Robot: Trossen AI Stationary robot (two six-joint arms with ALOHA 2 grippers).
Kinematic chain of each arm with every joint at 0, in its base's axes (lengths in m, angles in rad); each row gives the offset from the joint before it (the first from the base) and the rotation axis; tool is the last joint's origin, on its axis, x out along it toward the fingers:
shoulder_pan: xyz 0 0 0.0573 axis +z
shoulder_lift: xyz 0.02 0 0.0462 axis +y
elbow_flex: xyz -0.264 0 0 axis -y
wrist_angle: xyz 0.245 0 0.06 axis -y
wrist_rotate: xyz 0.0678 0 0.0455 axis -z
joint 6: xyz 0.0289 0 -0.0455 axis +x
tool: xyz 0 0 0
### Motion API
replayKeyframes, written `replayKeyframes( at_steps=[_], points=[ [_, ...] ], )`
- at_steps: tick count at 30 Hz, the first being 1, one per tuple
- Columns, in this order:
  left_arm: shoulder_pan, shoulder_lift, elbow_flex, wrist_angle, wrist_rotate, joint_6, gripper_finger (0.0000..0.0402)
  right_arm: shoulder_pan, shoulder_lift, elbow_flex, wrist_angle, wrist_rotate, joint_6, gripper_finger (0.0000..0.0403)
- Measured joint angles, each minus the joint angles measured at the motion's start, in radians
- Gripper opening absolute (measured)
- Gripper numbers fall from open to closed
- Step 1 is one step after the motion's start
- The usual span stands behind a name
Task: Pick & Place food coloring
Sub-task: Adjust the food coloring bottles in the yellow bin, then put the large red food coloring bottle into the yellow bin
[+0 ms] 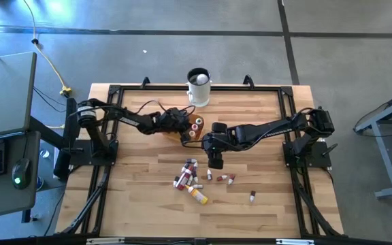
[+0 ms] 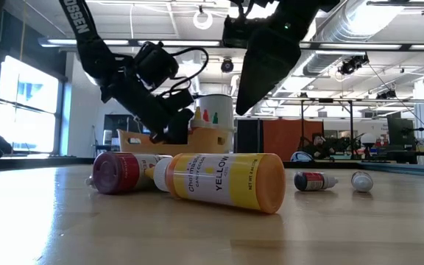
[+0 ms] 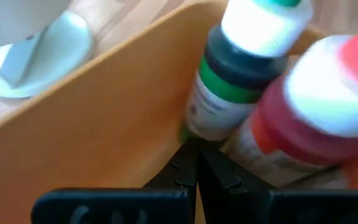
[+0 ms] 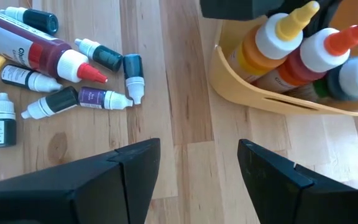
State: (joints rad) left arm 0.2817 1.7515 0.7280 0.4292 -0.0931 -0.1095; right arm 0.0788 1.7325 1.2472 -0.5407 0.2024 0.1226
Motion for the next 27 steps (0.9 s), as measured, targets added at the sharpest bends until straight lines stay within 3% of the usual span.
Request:
replayKeyframes(
  at_steps=[16,23,27],
  points=[
    [-0.001,-0.050,0.000,-0.009,-0.031,-0.004,0.0000,0.000,0.000,0.000,0.000,-0.005,0.000,0.0211],
    [0.000,-0.220,0.000,-0.222,-0.082,-0.027,0.0000,0.009,0.003,0.000,0.029,-0.127,0.037,0.0211],
    [-0.019,-0.357,0.000,-0.371,-0.074,-0.038,0.0000,0.040,0.035,0.000,0.089,-0.163,-0.053,0.0211]
  ],
)
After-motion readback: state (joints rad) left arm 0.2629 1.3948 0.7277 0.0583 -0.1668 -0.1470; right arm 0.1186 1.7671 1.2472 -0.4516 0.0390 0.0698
